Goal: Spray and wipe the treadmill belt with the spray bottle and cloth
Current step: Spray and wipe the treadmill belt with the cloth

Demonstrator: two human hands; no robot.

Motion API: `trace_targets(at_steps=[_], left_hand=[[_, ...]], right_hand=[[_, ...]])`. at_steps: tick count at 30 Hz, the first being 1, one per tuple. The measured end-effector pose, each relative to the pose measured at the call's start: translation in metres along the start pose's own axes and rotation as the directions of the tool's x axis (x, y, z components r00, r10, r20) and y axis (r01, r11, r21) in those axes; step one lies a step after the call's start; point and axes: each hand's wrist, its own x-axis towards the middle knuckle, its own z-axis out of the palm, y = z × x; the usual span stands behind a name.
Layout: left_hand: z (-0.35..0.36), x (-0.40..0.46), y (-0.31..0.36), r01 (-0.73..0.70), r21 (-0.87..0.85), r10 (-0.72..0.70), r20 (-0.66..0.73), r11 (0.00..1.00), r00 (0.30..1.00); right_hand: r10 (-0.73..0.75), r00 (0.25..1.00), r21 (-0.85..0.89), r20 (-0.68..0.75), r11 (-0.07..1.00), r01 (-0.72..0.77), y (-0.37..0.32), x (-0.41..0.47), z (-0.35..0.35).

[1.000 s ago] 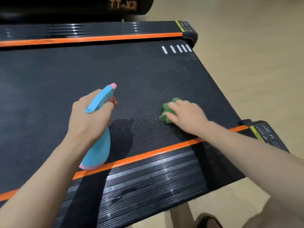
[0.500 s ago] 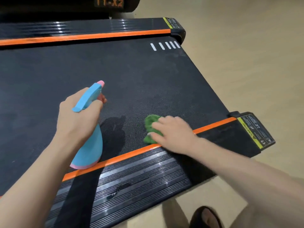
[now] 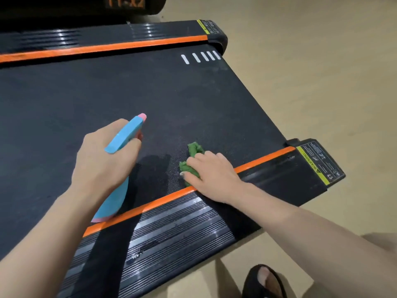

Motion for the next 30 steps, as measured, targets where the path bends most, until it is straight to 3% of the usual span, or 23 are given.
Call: trace_targets(at_steps=[3,5,7,10,12,14,16,23,25,27,30], left_hand=[[0.0,-0.002,0.002,-0.01,0.034,0.009,0.005,0.999,1.0],[0.001,-0.003,0.004,-0.007,0.053,0.007,0.008,0.999,1.0],[0.002,-0.005,0.007,0.001,0.086,-0.003,0.03,0.996,1.0],[0.008,-0.008,0.013,-0.026,0.158,0.013,0.078,0.987,0.997],[0.016,-0.01,0.016,-0.061,0.229,0.032,0.128,0.971,0.991],[0.023,-0.01,0.018,-0.094,0.286,0.047,0.168,0.953,0.985],[0.026,-0.011,0.019,-0.1,0.313,0.042,0.186,0.945,0.982],[0.023,-0.011,0.027,-0.049,0.306,0.002,0.152,0.951,0.988],[0.022,-0.011,0.028,-0.045,0.31,0.001,0.142,0.95,0.99],[0.021,-0.01,0.029,-0.038,0.311,-0.004,0.135,0.95,0.991],[0.022,-0.009,0.031,-0.026,0.327,-0.02,0.138,0.945,0.99]], right_hand=[[-0.027,0.999,-0.076,0.031,0.997,0.03,0.059,-0.005,-0.009],[0.157,0.987,-0.169,0.013,0.974,-0.153,0.129,-0.014,-0.021],[0.38,0.925,-0.17,-0.009,0.911,-0.376,0.178,-0.026,-0.035],[0.474,0.878,-0.167,-0.061,0.863,-0.477,0.169,-0.018,-0.033],[0.385,0.922,-0.073,-0.037,0.919,-0.387,0.118,-0.003,-0.022],[0.173,0.985,0.003,0.019,0.985,-0.173,0.058,0.007,-0.007],[-0.033,0.999,-0.002,0.031,0.999,0.033,0.017,0.018,0.002],[-0.296,0.955,-0.187,-0.008,0.939,0.289,0.069,0.049,-0.001],[-0.166,0.986,-0.274,-0.027,0.95,0.153,0.114,0.046,-0.01],[0.135,0.985,-0.281,-0.108,0.946,-0.16,0.177,0.03,-0.021],[0.529,0.82,-0.218,-0.218,0.793,-0.569,0.231,0.003,-0.031]])
